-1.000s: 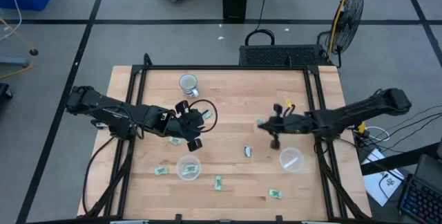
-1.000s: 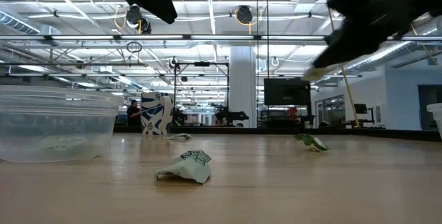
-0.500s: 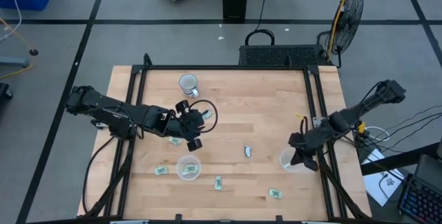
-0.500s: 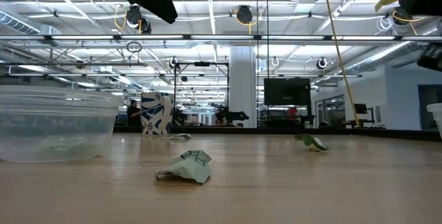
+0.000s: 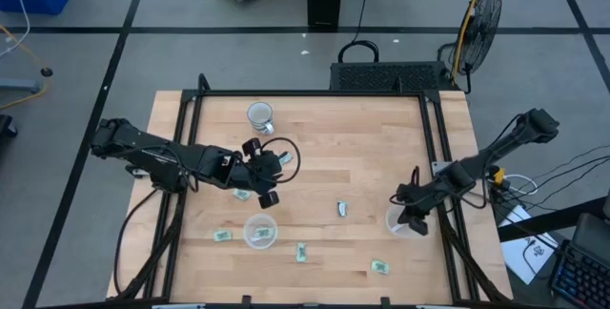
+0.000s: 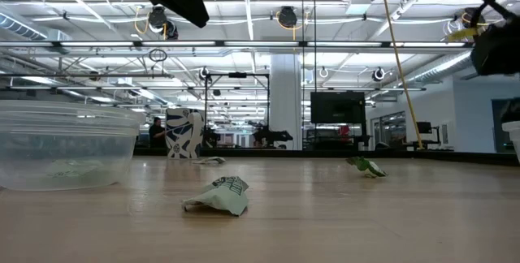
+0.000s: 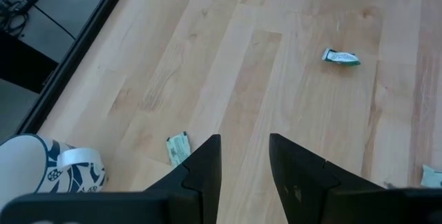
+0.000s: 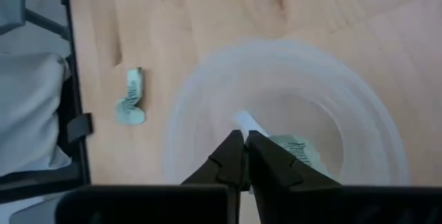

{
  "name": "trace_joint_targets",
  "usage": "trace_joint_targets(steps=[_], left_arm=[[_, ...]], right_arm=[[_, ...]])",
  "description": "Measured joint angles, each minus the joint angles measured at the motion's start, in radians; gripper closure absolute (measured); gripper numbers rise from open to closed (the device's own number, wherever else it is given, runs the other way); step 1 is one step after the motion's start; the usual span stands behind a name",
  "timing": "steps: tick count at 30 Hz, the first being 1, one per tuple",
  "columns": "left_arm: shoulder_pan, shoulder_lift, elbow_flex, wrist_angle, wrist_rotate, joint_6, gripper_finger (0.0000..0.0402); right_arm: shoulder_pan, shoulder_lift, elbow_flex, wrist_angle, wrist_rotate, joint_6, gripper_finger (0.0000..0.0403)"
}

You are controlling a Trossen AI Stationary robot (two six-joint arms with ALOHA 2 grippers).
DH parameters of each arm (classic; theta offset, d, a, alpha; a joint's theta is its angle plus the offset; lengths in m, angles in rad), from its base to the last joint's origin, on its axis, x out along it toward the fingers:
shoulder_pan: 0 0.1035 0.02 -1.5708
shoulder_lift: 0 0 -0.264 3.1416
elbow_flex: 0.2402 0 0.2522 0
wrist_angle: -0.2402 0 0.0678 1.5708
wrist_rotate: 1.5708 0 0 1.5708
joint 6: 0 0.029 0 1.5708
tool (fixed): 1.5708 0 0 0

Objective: Pick and place items into bin
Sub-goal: Put the stevia packet into the right transparent bin, then put the stevia packet into the left transparent bin

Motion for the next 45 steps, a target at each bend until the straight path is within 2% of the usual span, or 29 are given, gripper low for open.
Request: trace_joint_targets(steps=[5,16,20,28,32,36,45], left_arm=[[0.000,0.000,0.000,0.000,0.000,0.000,0.0273],[0.000,0.000,0.000,0.000,0.000,0.003,0.0273],[0.000,0.000,0.000,0.000,0.000,0.003,0.0273],[0.000,0.000,0.000,0.000,-0.002,0.003,0.0273],[0.002,0.000,0.000,0.000,-0.035,-0.023,0.0273],[0.019,0.000,0.000,-0.001,-0.044,-0.034,0.0273],[0.098,0.000,-0.082,0.000,-0.044,-0.140,0.0273]], right_arm=[[0.000,0.000,-0.058,0.076,0.000,0.007,0.0365],[-0.002,-0.002,-0.060,0.086,-0.009,0.044,0.0313],[-0.001,-0.028,-0.060,0.119,-0.134,0.117,0.0312],[-0.006,-0.110,-0.060,0.318,-0.134,0.098,0.0329],[-0.017,-0.145,-0.060,0.417,-0.119,-0.062,0.0340],[-0.059,-0.172,-0.060,0.522,-0.044,-0.301,0.0350],[-0.236,-0.189,-0.060,0.563,0.327,-0.870,0.0344]])
